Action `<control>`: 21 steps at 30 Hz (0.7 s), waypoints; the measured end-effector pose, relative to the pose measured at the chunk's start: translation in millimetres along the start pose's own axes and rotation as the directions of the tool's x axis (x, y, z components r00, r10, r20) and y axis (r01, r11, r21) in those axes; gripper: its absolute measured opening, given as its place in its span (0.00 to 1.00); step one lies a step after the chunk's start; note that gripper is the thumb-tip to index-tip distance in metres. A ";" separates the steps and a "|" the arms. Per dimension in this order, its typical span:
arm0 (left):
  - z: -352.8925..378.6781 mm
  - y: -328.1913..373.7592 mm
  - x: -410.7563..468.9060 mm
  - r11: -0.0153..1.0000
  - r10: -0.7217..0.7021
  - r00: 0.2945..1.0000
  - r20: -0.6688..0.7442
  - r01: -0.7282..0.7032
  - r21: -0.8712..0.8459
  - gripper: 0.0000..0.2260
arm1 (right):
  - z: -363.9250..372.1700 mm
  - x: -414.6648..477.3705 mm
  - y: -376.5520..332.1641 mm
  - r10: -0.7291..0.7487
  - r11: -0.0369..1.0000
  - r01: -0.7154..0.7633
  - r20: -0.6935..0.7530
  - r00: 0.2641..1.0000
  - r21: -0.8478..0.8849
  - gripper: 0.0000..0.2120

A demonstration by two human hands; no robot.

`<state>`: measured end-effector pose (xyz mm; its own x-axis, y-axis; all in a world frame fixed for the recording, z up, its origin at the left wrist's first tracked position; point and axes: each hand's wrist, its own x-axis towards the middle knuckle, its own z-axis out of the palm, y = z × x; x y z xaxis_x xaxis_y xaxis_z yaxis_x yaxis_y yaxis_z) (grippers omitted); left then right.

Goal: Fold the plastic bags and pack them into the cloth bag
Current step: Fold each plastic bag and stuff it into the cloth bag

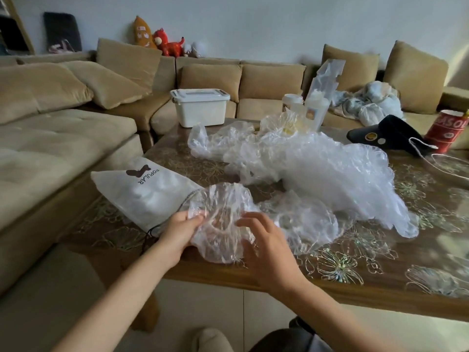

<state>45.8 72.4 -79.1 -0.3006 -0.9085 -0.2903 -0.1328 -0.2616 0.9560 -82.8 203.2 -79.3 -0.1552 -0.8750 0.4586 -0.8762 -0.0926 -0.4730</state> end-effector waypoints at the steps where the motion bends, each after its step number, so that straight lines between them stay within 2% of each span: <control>1: -2.4 -3.9 0.7 0.999 0.009 1.000 -0.012 -0.008 0.038 0.08 | -2.7 -3.5 12.7 0.035 0.997 -0.035 -0.004 0.999 -0.065 0.19; 3: -6.4 -9.8 2.5 0.997 0.018 1.000 -0.022 -0.016 0.072 0.10 | -7.5 -5.5 40.8 0.174 0.969 -0.142 0.152 0.973 -0.200 0.23; 4: -5.1 -10.5 2.4 0.995 0.026 0.999 -0.027 -0.023 0.093 0.10 | -8.7 -4.6 53.1 0.224 0.946 -0.149 0.249 0.942 -0.287 0.26; 6: -3.9 -14.9 2.8 0.981 0.066 0.996 -0.053 -0.055 0.186 0.10 | -5.1 -1.0 70.0 0.249 0.917 -0.113 0.326 0.912 -0.384 0.36; 7: -5.1 -17.8 3.5 0.973 0.090 0.994 -0.057 -0.075 0.216 0.10 | -5.5 2.5 74.5 0.274 0.910 -0.143 0.308 0.911 -0.389 0.35; 8: -6.2 -20.4 3.1 0.971 0.098 0.994 -0.054 -0.084 0.223 0.11 | -6.6 6.2 79.9 0.323 0.899 -0.201 0.281 0.903 -0.388 0.30; 9: -6.6 -21.6 0.6 0.976 0.098 0.994 -0.042 -0.088 0.198 0.09 | -10.5 9.7 85.4 0.363 0.882 -0.249 0.240 0.900 -0.400 0.25; 12: -10.1 -16.5 -8.9 0.989 0.134 0.991 -0.031 -0.131 0.064 0.06 | -24.0 15.4 93.3 0.419 0.831 -0.361 0.049 0.907 -0.424 0.19; 14: -12.4 -2.1 -14.5 0.957 0.284 0.953 -0.106 -0.276 0.086 0.07 | -27.0 19.0 84.3 0.371 0.868 -0.372 -0.069 0.926 -0.330 0.17; 15: -13.9 7.8 -17.4 0.908 0.408 0.902 -0.140 -0.386 0.161 0.07 | -26.6 21.7 74.3 0.327 0.901 -0.349 -0.124 0.937 -0.258 0.17; 16: -13.9 18.2 -21.1 0.820 0.552 0.821 -0.148 -0.503 0.272 0.08 | -27.6 25.5 62.3 0.286 0.930 -0.318 -0.180 0.941 -0.186 0.17; 17: -12.5 28.1 -26.1 0.684 0.698 0.706 -0.115 -0.611 0.398 0.09 | -29.5 29.2 49.5 0.259 0.951 -0.288 -0.227 0.939 -0.109 0.16; 18: -10.9 35.8 -31.4 0.505 0.817 0.576 -0.031 -0.688 0.522 0.09 | -31.2 31.8 36.0 0.262 0.961 -0.275 -0.251 0.932 -0.016 0.15; 20: -2.7 37.7 -36.4 0.111 0.904 0.350 0.245 -0.746 0.656 0.12 | -34.1 34.8 20.8 0.319 0.943 -0.277 -0.267 0.909 0.183 0.13; 21: 2.1 31.1 -37.1 -0.054 0.876 0.281 0.392 -0.750 0.659 0.12 | -35.1 34.9 17.4 0.370 0.914 -0.295 -0.272 0.888 0.280 0.12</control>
<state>50.8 98.6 -38.7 -0.5713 -0.3569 0.7391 -0.3896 0.9105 0.1386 -119.5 187.7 -45.0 -0.5865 -0.6820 0.4369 -0.6270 0.0408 -0.7779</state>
